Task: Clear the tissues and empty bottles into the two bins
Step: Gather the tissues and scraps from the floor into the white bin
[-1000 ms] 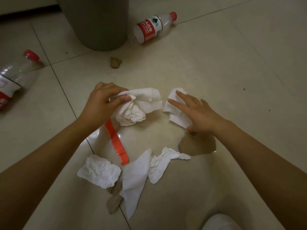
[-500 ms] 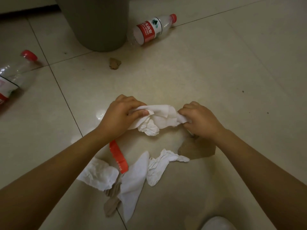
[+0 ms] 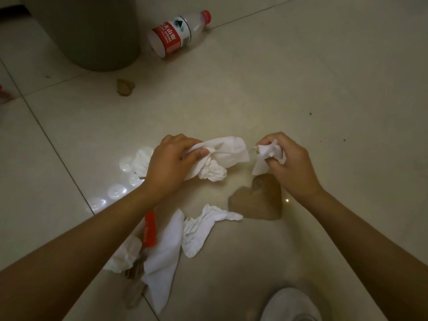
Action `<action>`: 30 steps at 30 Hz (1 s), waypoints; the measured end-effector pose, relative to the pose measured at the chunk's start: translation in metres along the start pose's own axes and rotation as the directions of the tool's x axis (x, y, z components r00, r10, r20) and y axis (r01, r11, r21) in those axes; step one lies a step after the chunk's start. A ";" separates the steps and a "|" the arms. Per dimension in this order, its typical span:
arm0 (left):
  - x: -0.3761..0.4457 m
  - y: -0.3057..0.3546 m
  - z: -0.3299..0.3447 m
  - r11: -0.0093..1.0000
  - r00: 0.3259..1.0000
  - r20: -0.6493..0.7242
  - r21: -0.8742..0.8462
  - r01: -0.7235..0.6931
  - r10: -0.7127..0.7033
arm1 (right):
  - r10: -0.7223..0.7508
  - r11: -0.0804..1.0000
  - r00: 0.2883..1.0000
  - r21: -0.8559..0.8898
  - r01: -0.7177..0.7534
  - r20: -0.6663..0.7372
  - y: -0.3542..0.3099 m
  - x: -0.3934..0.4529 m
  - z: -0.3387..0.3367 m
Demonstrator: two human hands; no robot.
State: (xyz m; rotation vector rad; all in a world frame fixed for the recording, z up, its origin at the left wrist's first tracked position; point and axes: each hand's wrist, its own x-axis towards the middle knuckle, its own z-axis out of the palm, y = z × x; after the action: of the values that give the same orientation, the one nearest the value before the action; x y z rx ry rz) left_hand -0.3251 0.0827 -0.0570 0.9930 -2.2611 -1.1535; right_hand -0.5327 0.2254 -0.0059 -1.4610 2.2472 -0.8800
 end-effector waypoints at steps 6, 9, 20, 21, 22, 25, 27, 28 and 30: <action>0.001 0.001 -0.014 1.000 0.998 -0.064 -0.003 0.022 -0.022 | -0.038 0.993 0.989 -0.106 0.054 0.142 -0.020 0.010 -0.001; 0.000 0.000 -0.033 0.999 0.993 -0.108 -0.004 0.046 -0.046 | -0.021 0.994 0.976 -0.102 0.044 0.217 -0.039 0.019 0.003; -0.044 0.005 -0.172 0.950 0.874 -0.378 -0.188 0.250 -0.305 | -0.273 0.961 0.946 0.093 0.260 0.177 -0.197 0.072 0.053; -0.051 0.003 -0.188 0.950 0.859 -0.411 -0.183 0.251 -0.306 | -0.311 0.949 0.936 0.098 0.299 0.162 -0.214 0.076 0.060; -0.058 0.001 -0.205 0.950 0.841 -0.444 -0.179 0.256 -0.310 | -0.358 0.933 0.922 0.108 0.345 0.149 -0.230 0.080 0.067; -0.081 -0.003 -0.253 0.936 0.773 -0.529 -0.219 0.275 -0.351 | -0.493 0.868 0.859 0.138 0.476 0.139 -0.282 0.087 0.089; -0.093 -0.004 -0.281 0.918 0.726 -0.566 -0.298 0.261 -0.390 | -0.550 0.834 0.819 0.152 0.530 0.163 -0.317 0.088 0.102; -0.098 -0.003 -0.294 0.912 0.709 -0.579 -0.323 0.254 -0.403 | -0.567 0.823 0.805 0.162 0.545 0.175 -0.332 0.090 0.109; -0.106 -0.003 -0.319 0.920 0.679 -0.624 -0.314 0.234 -0.386 | -0.602 0.796 0.779 0.199 0.571 0.174 -0.361 0.095 0.124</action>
State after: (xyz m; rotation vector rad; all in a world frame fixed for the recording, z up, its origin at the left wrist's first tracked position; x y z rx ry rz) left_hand -0.0527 -0.0067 0.1184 1.4623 -1.3855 -0.9097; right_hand -0.2483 -0.0040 0.1395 -2.1221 1.5296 -0.9437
